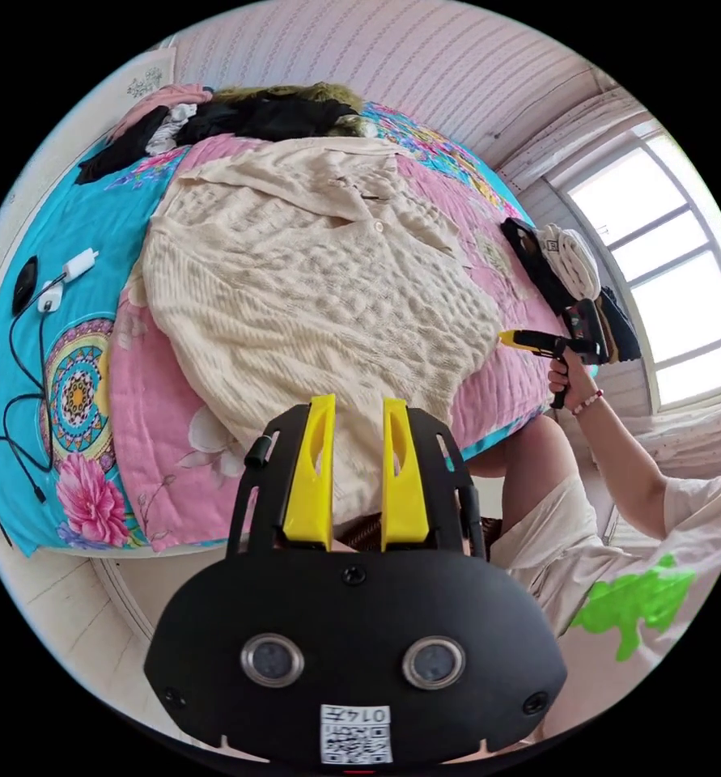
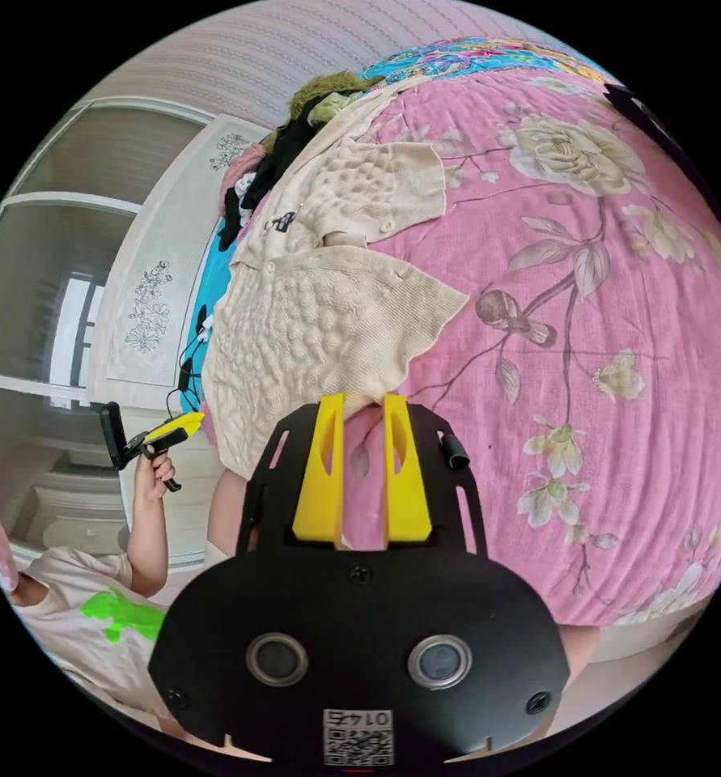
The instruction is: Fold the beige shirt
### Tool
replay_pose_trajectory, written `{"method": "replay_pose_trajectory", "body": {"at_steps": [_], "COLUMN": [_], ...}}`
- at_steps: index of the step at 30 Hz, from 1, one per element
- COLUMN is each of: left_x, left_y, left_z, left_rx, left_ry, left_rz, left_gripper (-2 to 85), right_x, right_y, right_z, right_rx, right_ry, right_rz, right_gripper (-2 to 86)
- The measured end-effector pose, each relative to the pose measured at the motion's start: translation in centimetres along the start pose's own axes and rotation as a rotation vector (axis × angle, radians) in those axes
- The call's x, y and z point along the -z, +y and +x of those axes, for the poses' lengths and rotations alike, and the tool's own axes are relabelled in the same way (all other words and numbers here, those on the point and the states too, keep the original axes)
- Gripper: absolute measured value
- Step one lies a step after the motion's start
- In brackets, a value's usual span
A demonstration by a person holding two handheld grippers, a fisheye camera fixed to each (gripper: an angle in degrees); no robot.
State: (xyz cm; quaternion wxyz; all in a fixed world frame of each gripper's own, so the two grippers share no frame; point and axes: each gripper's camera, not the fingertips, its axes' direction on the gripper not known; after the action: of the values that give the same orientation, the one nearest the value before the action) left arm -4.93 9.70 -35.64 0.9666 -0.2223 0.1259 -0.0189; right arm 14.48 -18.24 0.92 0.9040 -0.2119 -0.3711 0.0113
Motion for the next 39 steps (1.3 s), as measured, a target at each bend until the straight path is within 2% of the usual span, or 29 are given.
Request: {"method": "replay_pose_trajectory", "body": {"at_steps": [3, 7, 11, 13, 16, 18, 22, 26, 30, 35, 39], "left_x": [-1.3, -5.8, -10.2, -12.5, -11.3, -10.5, -9.7, -9.6, -9.5, -8.3, -10.2], "left_y": [-3.4, -9.5, -13.8, -15.7, -16.4, -16.3, -16.1, -16.1, -16.2, -15.8, -14.8], "left_z": [5.6, 14.0, 17.1, 16.5, 14.9, 13.9, 12.9, 13.8, 14.9, 17.2, 20.4], "left_rx": [-0.175, -0.397, -0.433, -0.383, -0.32, -0.288, -0.262, -0.303, -0.344, -0.429, -0.541], "left_ry": [0.024, -0.005, -0.202, -0.201, -0.116, -0.086, -0.066, -0.082, -0.08, -0.037, -0.129], "left_rz": [-0.01, -0.083, -0.127, -0.224, -0.16, -0.131, -0.112, -0.116, -0.118, -0.098, -0.14], "left_gripper": [10.3, 11.5, 8.7, 4.0, 3.0, 3.0, 3.3, 3.3, 3.3, 3.5, 4.4], "right_x": [2.2, 3.6, 4.3, 4.5, 5.8, 7.3, 8.7, 6.9, 5.9, 10.0, 9.8], "right_y": [-1.2, -4.2, -6.8, -7.6, -8.2, -8.0, -6.7, -7.0, -8.4, -7.7, -7.2], "right_z": [-1.5, -4.5, -7.3, -8.0, -8.0, -6.9, -1.0, 1.9, 2.0, 1.1, 2.5], "right_rx": [0.064, 0.204, 0.341, 0.384, 0.4, 0.371, 0.106, -0.031, -0.03, 0.075, 0.06], "right_ry": [-0.027, 0.028, 0.085, 0.078, 0.185, 0.168, 0.025, -0.138, -0.141, -0.03, 0.069], "right_rz": [0.051, -0.032, -0.141, -0.197, -0.192, -0.129, -0.007, -0.023, -0.094, -0.041, -0.08], "right_gripper": [2.6, 1.7, 1.9, 2.4, 4.7, 5.8, 6.3, 6.5, 1.9, 0.1, 0.0]}}
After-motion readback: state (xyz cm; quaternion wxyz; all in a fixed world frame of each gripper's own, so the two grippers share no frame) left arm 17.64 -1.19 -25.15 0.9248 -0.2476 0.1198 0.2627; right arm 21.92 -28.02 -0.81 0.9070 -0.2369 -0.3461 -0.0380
